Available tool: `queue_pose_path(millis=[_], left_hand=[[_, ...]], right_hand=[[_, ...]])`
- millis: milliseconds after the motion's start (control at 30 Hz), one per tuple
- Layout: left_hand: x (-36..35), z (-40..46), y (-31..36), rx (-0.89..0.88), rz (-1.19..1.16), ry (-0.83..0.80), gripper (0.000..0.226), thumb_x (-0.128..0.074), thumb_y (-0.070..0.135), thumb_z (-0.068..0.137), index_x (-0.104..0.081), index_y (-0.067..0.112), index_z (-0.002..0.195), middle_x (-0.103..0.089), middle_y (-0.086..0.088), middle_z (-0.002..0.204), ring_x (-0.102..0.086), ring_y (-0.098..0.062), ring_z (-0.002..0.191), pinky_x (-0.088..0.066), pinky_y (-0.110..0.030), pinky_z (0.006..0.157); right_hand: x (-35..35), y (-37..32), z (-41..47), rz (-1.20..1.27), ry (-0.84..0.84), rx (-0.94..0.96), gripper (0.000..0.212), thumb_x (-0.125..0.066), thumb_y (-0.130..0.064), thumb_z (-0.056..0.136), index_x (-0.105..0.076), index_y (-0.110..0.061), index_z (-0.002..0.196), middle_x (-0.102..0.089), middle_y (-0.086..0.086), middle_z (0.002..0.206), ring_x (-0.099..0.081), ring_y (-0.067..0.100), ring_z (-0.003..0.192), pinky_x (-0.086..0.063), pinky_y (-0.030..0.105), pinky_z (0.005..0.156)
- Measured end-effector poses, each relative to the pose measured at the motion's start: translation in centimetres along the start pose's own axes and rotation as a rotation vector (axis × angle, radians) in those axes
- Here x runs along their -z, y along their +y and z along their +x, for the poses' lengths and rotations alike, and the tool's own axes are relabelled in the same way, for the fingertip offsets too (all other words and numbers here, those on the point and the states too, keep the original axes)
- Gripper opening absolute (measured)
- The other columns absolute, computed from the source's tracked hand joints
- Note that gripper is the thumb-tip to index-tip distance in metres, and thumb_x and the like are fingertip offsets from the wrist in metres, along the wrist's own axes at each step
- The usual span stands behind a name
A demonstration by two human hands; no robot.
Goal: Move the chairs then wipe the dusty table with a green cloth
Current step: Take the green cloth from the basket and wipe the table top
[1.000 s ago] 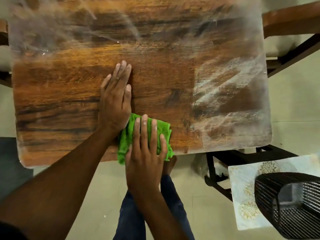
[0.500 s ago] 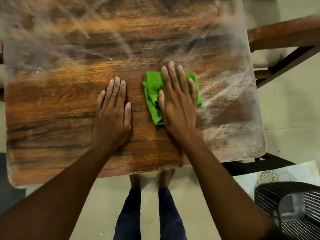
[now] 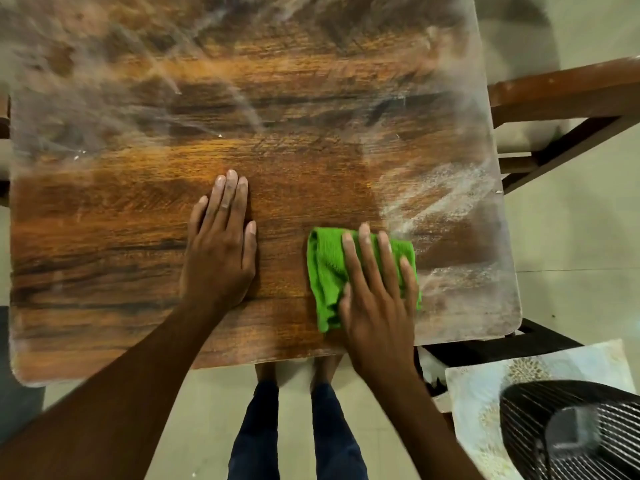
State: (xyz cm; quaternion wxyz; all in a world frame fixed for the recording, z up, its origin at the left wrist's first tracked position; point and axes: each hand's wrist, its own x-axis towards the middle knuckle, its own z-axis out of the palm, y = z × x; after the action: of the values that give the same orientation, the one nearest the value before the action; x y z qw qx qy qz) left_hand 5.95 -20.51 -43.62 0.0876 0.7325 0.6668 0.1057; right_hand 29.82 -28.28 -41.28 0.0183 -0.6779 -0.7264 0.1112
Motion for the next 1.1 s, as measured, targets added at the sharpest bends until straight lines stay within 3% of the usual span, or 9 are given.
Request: queue_pose_path(millis=[100, 200, 400, 500, 600, 700, 867, 1000, 1100], left_hand=[[-0.1, 0.0, 0.0, 0.009, -0.004, -0.011, 0.062, -0.031, 0.028, 0.111, -0.019, 0.009, 0.169, -0.014, -0.009, 0.178, -0.008, -0.020, 0.166, -0.016, -0.048, 0.133], [-0.1, 0.0, 0.1, 0.012, -0.016, -0.009, 0.062, -0.032, 0.028, 0.111, -0.019, 0.008, 0.169, -0.015, -0.010, 0.178, -0.008, -0.020, 0.166, -0.016, -0.049, 0.133], [-0.3, 0.0, 0.1, 0.002, -0.011, 0.005, 0.062, -0.031, 0.027, 0.111, -0.020, 0.007, 0.169, -0.016, -0.011, 0.177, -0.009, -0.021, 0.166, -0.016, -0.050, 0.132], [-0.4, -0.1, 0.1, 0.000, -0.007, 0.009, 0.062, -0.031, 0.027, 0.111, -0.020, 0.006, 0.168, -0.016, -0.012, 0.177, -0.010, -0.022, 0.166, -0.017, -0.051, 0.132], [-0.3, -0.1, 0.2, -0.001, -0.001, 0.008, 0.062, -0.032, 0.026, 0.111, -0.020, 0.006, 0.168, -0.017, -0.012, 0.177, -0.011, -0.023, 0.166, -0.017, -0.051, 0.132], [-0.2, -0.1, 0.3, -0.006, 0.006, -0.006, 0.062, -0.030, 0.026, 0.112, -0.019, 0.005, 0.169, -0.016, -0.013, 0.177, -0.010, -0.024, 0.166, -0.017, -0.052, 0.132], [-0.1, 0.0, 0.4, -0.018, 0.027, -0.006, 0.061, -0.029, 0.025, 0.111, -0.019, 0.004, 0.168, -0.016, -0.014, 0.177, -0.010, -0.025, 0.166, -0.018, -0.054, 0.131], [-0.1, 0.0, 0.2, -0.028, 0.027, -0.011, 0.062, -0.027, 0.025, 0.111, -0.019, 0.004, 0.168, -0.015, -0.014, 0.177, -0.010, -0.026, 0.166, -0.019, -0.054, 0.131], [0.0, 0.0, 0.3, -0.023, 0.017, -0.020, 0.062, -0.028, 0.026, 0.110, -0.020, 0.004, 0.168, -0.015, -0.014, 0.177, -0.010, -0.025, 0.166, -0.018, -0.053, 0.131]], right_hand=[[-0.2, 0.6, -4.5, 0.012, -0.035, -0.047, 0.072, -0.041, -0.026, 0.103, -0.014, -0.025, 0.170, -0.006, 0.000, 0.178, -0.006, 0.023, 0.165, -0.026, 0.055, 0.128], [-0.3, 0.7, -3.1, 0.018, -0.021, -0.081, 0.073, -0.042, -0.026, 0.102, -0.013, -0.025, 0.170, -0.005, -0.001, 0.178, -0.006, 0.021, 0.165, -0.025, 0.053, 0.128], [0.2, 1.8, 10.1, 0.030, 0.073, -0.009, 0.067, -0.031, -0.034, 0.110, -0.004, -0.023, 0.170, 0.001, 0.001, 0.179, 0.002, 0.019, 0.165, -0.010, 0.046, 0.132], [0.7, 2.4, 17.9, 0.050, 0.168, 0.014, 0.064, -0.030, -0.032, 0.110, -0.011, -0.021, 0.170, -0.007, 0.002, 0.178, -0.005, 0.021, 0.165, -0.015, 0.046, 0.130], [0.8, 2.9, 20.3, 0.030, 0.189, 0.055, 0.060, -0.028, -0.032, 0.112, -0.016, -0.023, 0.170, -0.012, -0.001, 0.178, -0.009, 0.019, 0.164, -0.017, 0.047, 0.129], [0.5, 2.9, 16.6, 0.023, 0.157, 0.088, 0.059, -0.029, -0.031, 0.113, -0.016, -0.023, 0.170, -0.012, -0.002, 0.178, -0.008, 0.019, 0.164, -0.015, 0.049, 0.130], [-0.6, -2.1, 4.4, 0.099, 0.020, -0.012, 0.071, -0.037, -0.028, 0.104, -0.011, -0.024, 0.170, -0.003, -0.002, 0.179, -0.002, 0.018, 0.165, -0.008, 0.051, 0.132], [-2.0, -6.4, -3.8, 0.081, -0.040, 0.142, 0.083, -0.052, -0.029, 0.096, -0.014, -0.023, 0.170, -0.006, -0.003, 0.178, -0.009, 0.019, 0.164, -0.016, 0.051, 0.129], [-1.6, -3.5, -5.2, 0.029, -0.072, 0.128, 0.085, -0.052, -0.026, 0.094, -0.015, -0.024, 0.170, -0.008, -0.005, 0.178, -0.011, 0.017, 0.164, -0.019, 0.048, 0.128]])
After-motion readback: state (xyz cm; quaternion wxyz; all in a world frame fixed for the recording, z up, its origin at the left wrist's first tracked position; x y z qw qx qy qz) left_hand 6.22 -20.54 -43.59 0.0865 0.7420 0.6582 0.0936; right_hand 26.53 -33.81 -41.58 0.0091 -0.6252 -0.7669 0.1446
